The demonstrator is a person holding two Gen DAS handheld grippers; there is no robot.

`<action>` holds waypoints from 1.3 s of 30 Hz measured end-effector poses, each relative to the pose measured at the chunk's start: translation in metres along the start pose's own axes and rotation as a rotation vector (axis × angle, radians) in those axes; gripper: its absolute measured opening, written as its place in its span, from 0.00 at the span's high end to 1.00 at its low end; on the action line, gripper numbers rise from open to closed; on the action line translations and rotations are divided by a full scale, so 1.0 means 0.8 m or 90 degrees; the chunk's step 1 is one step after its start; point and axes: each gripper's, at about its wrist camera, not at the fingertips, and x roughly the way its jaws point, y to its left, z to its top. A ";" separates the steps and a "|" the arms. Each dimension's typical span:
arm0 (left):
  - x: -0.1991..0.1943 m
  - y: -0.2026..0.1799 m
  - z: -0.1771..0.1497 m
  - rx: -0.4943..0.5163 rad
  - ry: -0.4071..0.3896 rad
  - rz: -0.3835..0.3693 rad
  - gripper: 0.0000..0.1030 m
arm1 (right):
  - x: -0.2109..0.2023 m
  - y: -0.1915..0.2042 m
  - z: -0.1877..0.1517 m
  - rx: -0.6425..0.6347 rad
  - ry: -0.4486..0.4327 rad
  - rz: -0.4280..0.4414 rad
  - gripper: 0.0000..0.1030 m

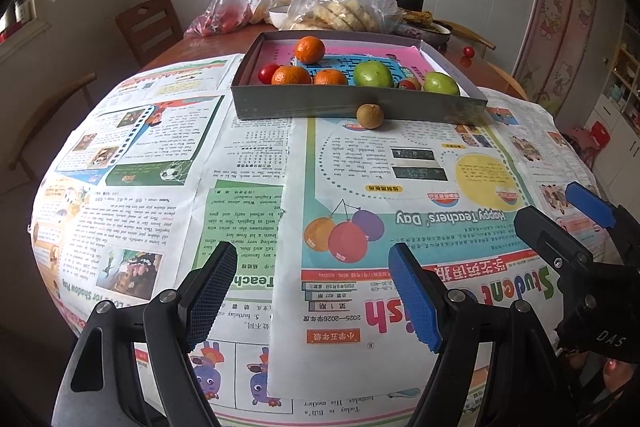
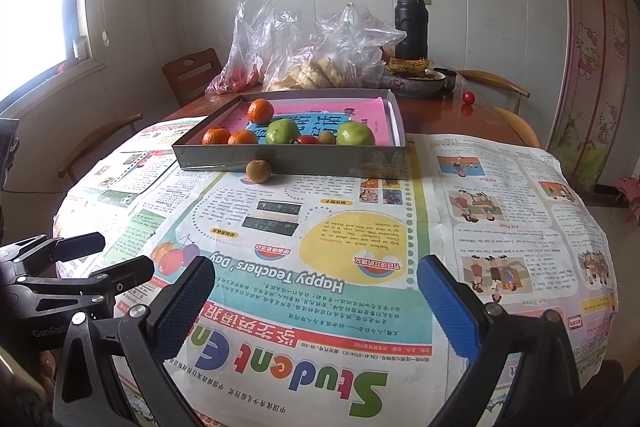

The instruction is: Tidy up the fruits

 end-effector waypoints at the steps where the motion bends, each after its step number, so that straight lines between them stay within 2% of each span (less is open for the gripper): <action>1: 0.000 0.000 0.000 0.000 0.000 0.001 0.23 | 0.000 0.000 0.000 0.000 0.000 0.001 0.01; 39: -0.009 0.000 -0.003 0.004 -0.001 0.008 0.23 | -0.007 -0.003 -0.002 0.002 -0.005 -0.013 0.01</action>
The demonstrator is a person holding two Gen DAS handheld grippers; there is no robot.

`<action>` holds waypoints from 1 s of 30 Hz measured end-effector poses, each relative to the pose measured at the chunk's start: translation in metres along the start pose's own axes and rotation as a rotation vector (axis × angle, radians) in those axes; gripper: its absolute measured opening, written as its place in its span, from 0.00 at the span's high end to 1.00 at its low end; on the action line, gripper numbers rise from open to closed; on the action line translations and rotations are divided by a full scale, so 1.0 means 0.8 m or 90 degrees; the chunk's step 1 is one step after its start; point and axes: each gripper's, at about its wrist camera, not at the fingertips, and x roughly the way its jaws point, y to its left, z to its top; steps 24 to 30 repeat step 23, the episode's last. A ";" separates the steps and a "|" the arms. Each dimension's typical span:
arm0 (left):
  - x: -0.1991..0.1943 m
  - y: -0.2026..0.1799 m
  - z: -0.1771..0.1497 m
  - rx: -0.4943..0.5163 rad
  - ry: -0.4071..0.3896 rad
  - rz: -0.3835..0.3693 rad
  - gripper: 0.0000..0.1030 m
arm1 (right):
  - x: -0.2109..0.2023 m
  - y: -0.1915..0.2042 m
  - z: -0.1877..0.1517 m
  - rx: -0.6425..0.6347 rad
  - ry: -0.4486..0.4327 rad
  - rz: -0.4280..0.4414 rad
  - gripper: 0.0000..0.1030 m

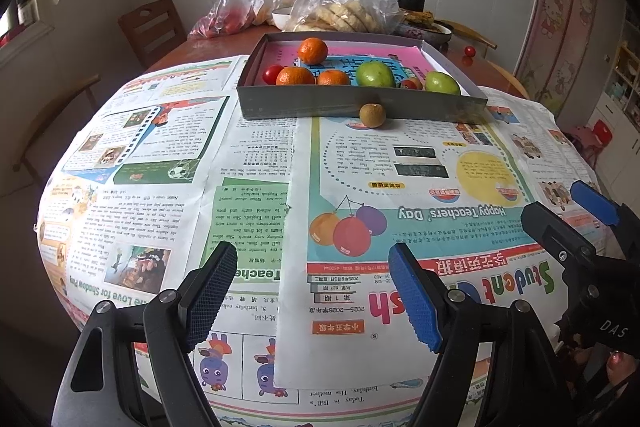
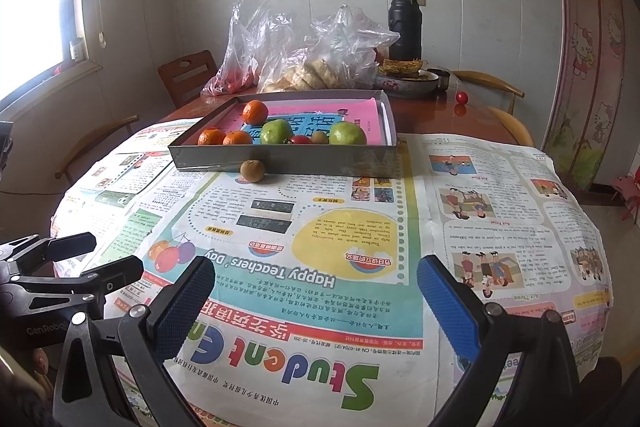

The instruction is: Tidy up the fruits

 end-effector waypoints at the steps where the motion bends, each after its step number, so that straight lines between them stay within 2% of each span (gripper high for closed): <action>1: 0.001 0.000 0.000 0.000 0.001 0.000 0.23 | 0.000 -0.001 0.000 0.001 0.000 -0.001 0.01; 15: 0.008 0.007 0.006 0.004 0.002 0.013 0.23 | 0.007 -0.015 0.005 0.002 0.010 -0.005 0.01; 19: 0.012 0.025 0.018 -0.008 0.000 0.039 0.23 | 0.009 -0.037 0.015 0.007 0.009 -0.028 0.01; 21: 0.012 0.043 0.030 -0.026 -0.008 0.048 0.23 | 0.010 -0.056 0.023 0.014 0.010 -0.045 0.01; 23: 0.010 0.069 0.045 -0.052 -0.020 0.077 0.23 | 0.012 -0.075 0.031 0.022 0.011 -0.063 0.01; 30: 0.010 0.069 0.045 -0.052 -0.020 0.077 0.23 | 0.012 -0.075 0.031 0.022 0.011 -0.063 0.01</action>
